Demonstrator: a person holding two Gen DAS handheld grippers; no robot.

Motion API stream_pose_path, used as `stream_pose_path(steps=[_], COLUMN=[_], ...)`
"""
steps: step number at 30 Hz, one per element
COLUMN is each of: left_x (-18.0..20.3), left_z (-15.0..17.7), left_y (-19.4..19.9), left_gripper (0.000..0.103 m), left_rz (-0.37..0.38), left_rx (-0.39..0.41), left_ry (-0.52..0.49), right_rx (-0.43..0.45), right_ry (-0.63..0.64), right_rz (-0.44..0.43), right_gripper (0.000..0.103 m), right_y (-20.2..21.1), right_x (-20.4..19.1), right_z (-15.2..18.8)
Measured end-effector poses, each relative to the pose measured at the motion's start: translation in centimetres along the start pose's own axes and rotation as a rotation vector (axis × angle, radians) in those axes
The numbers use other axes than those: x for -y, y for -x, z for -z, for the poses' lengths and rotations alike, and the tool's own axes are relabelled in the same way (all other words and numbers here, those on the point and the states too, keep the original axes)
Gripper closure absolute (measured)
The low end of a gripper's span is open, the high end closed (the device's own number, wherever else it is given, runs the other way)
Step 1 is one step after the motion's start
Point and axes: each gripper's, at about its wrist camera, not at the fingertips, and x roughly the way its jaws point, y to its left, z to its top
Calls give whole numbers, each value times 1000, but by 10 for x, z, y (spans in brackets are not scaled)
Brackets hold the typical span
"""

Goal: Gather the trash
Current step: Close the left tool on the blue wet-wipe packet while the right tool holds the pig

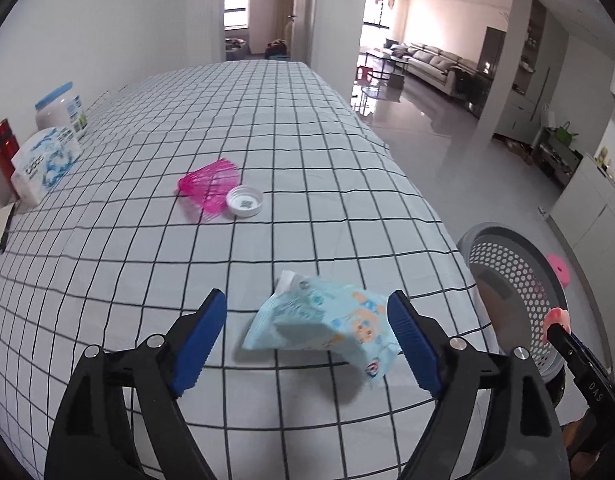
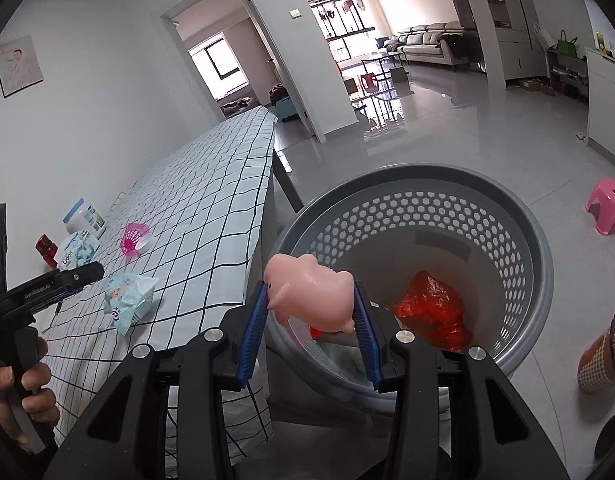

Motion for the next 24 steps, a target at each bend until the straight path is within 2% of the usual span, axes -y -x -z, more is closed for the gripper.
stream_pose_path(steps=[6,12,16,24], left_x=[-6,3,5,11], left_z=[11,16,12,-1], left_y=[-4,-22,-36,-56], left_gripper=[12,12,12,12], left_rz=[-9,-4,27,-42], left_rx=[-42,-112,-136,-126], left_ry=[64,117,164,166], right_rx=[-2,-2,-1,6], right_ry=[3,-6,-14,-33], right_rz=[-16,-24,-24,-15], right_gripper=[62,62,62,62], right_y=[-1,-1,4,4], right_x=[-1,3,8,15], right_z=[2,4,4,3])
